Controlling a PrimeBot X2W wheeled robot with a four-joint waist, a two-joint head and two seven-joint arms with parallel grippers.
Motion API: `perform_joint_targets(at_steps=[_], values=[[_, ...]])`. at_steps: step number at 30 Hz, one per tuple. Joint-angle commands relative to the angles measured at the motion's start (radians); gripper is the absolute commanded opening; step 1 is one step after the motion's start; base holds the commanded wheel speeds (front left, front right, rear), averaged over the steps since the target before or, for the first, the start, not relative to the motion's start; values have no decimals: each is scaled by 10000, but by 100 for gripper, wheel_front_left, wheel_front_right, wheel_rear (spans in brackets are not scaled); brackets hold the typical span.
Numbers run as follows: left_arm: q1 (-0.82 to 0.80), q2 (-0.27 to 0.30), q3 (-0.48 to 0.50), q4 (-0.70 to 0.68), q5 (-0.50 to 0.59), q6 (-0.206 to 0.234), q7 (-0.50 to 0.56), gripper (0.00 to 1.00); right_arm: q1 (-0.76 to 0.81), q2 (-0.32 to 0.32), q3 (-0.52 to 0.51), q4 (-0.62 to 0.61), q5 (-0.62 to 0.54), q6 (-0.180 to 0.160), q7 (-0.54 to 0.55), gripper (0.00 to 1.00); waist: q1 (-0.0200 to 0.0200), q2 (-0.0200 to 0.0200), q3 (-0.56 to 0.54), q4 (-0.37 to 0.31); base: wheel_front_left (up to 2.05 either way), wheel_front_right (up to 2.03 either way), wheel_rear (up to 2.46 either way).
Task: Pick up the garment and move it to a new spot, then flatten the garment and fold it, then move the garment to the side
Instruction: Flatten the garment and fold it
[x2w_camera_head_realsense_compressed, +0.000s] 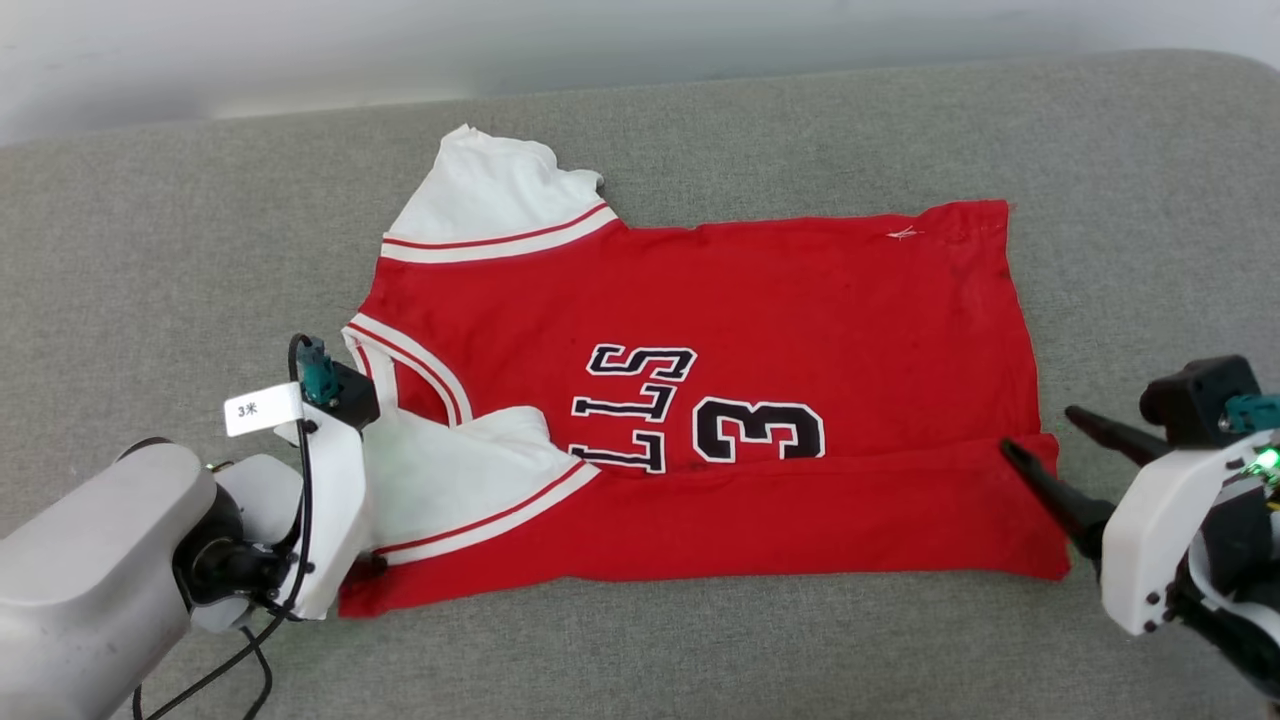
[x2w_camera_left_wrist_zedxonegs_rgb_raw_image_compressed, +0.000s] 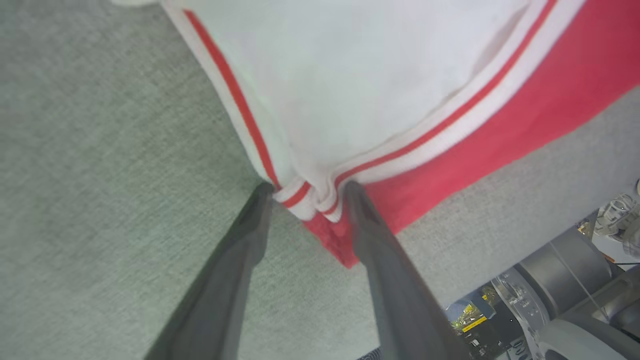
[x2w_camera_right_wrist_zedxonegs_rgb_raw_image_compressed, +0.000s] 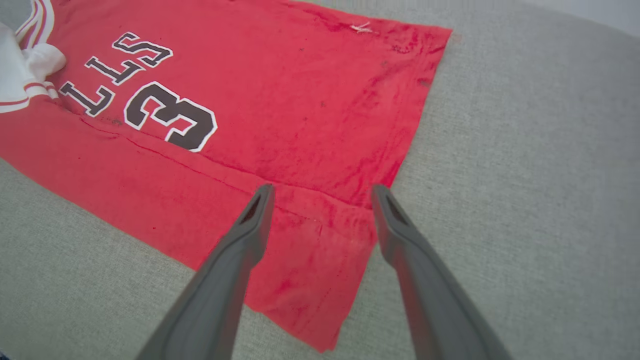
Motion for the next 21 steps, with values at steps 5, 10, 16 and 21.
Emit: perform_joint_targets(at_steps=[5,10,16,21], values=[[231,-23,-176,-412,17,-30,-769,0,-1032,-1046,500,-307,88,-7,1523,100,1,-1,-298,10,0,0,0],[60,269,-308,-850,93,-34,-969,0,-1746,-1809,1177,-368,791,-7,3970,100,1,-1,-356,78,0,0,0],[-233,391,-461,-1163,194,-35,-1122,0,-2147,-2035,1580,167,1597,-7,6018,100,1,-1,-193,275,0,0,0],[-456,408,-576,-1333,247,-36,-1218,0,-2163,-1352,1495,1149,1651,-7,6209,100,1,-1,26,426,0,0,0]])
